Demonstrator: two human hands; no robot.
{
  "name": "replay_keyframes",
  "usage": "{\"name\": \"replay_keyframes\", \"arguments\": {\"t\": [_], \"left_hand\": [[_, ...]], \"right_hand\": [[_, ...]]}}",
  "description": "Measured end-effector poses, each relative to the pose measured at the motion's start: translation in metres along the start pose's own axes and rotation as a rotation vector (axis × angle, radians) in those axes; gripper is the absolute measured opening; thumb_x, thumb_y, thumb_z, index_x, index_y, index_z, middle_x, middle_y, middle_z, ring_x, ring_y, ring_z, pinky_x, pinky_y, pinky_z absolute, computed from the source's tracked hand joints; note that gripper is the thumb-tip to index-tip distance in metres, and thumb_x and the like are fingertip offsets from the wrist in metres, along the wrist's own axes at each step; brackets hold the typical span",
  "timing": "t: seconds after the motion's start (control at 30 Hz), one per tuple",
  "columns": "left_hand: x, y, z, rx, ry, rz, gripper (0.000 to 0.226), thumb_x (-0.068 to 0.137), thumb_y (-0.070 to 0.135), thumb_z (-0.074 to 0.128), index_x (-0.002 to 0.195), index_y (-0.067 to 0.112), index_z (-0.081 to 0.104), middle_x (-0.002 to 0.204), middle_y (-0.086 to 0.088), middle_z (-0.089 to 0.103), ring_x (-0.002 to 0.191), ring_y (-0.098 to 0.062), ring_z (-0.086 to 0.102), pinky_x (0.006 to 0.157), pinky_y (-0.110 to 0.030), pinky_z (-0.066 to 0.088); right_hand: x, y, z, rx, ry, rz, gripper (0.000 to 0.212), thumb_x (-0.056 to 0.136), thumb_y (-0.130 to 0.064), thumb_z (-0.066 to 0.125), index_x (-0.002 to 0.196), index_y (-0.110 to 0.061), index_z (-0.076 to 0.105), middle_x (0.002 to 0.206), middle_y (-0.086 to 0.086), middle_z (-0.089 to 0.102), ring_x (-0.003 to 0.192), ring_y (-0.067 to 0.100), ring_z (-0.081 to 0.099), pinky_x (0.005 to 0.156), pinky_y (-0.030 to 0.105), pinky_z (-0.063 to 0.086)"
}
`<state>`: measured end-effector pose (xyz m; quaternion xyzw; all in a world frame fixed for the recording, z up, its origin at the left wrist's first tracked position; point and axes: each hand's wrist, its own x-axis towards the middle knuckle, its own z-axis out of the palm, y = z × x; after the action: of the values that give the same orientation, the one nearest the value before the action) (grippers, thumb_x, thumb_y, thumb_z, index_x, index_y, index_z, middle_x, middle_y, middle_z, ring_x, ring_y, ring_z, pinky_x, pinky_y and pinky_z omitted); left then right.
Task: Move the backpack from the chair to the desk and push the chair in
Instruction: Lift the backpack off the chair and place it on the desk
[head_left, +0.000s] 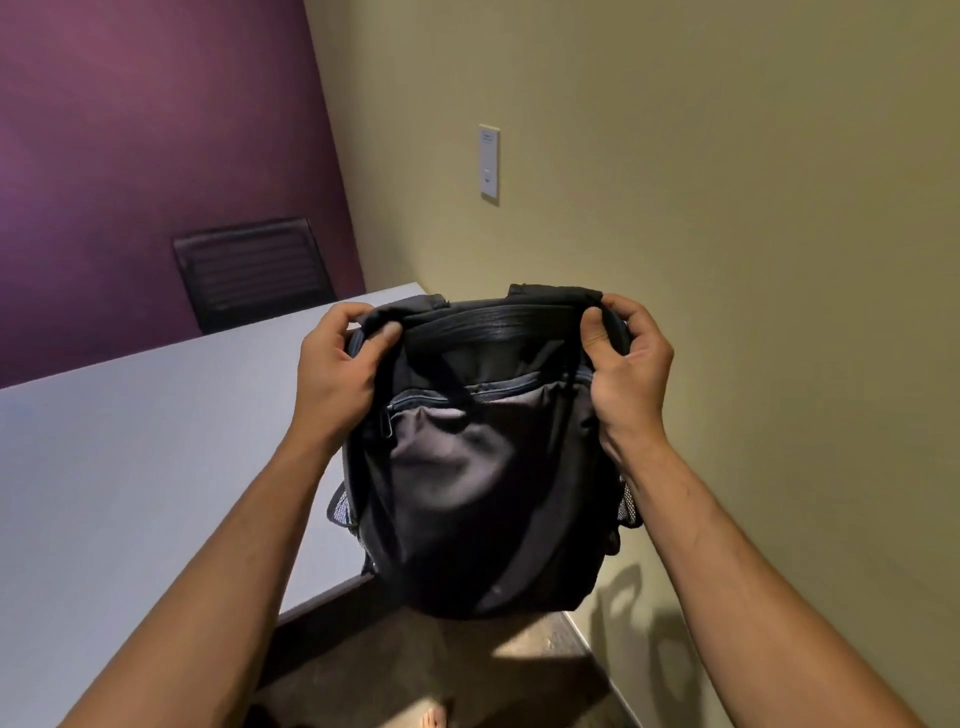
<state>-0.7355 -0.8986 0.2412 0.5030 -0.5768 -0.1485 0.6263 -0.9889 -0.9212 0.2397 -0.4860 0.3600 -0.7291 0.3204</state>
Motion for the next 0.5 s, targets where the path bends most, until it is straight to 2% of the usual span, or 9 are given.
{"name": "replay_keyframes", "arguments": {"t": [0.1, 0.17, 0.23, 0.43, 0.5], "left_hand": [[0.046, -0.026, 0.003, -0.013, -0.023, 0.022, 0.015, 0.086, 0.025, 0.07, 0.085, 0.037, 0.06, 0.076, 0.024, 0.065, 0.069, 0.008, 0.057, 0.068, -0.01, 0.046], [0.087, -0.051, 0.002, -0.011, -0.068, 0.029, 0.014, 0.087, 0.026, 0.07, 0.086, 0.037, 0.061, 0.078, 0.019, 0.065, 0.069, 0.008, 0.057, 0.068, -0.01, 0.047], [0.091, -0.054, 0.006, -0.007, -0.079, 0.032, 0.014, 0.087, 0.026, 0.07, 0.087, 0.036, 0.061, 0.081, 0.014, 0.065, 0.07, 0.007, 0.058, 0.069, -0.011, 0.047], [0.132, -0.089, 0.014, -0.04, -0.179, -0.02, 0.009, 0.088, 0.026, 0.07, 0.091, 0.03, 0.063, 0.084, 0.009, 0.066, 0.076, -0.007, 0.06, 0.077, -0.03, 0.052], [0.151, -0.101, 0.018, -0.06, -0.234, -0.027, 0.009, 0.087, 0.028, 0.07, 0.09, 0.032, 0.063, 0.083, 0.007, 0.066, 0.076, -0.009, 0.06, 0.077, -0.036, 0.053]], "right_hand": [[0.022, 0.02, 0.026, -0.008, 0.036, -0.023, 0.014, 0.087, -0.017, 0.07, 0.093, -0.03, 0.067, 0.084, -0.019, 0.071, 0.082, 0.0, 0.064, 0.079, 0.018, 0.05], [0.039, 0.04, 0.054, -0.012, 0.091, -0.021, 0.013, 0.087, -0.018, 0.071, 0.094, -0.028, 0.068, 0.087, -0.014, 0.071, 0.083, 0.003, 0.065, 0.08, 0.02, 0.052], [0.042, 0.041, 0.055, 0.004, 0.09, -0.008, 0.014, 0.088, -0.016, 0.071, 0.093, -0.028, 0.068, 0.086, -0.014, 0.071, 0.082, 0.002, 0.065, 0.079, 0.018, 0.051], [0.055, 0.071, 0.075, -0.007, 0.153, 0.028, 0.011, 0.086, -0.021, 0.071, 0.093, -0.03, 0.069, 0.088, -0.013, 0.071, 0.084, 0.005, 0.065, 0.079, 0.02, 0.051], [0.061, 0.082, 0.083, -0.007, 0.181, 0.049, 0.012, 0.086, -0.023, 0.071, 0.094, -0.031, 0.069, 0.092, -0.007, 0.071, 0.086, 0.007, 0.065, 0.082, 0.024, 0.052]]}}
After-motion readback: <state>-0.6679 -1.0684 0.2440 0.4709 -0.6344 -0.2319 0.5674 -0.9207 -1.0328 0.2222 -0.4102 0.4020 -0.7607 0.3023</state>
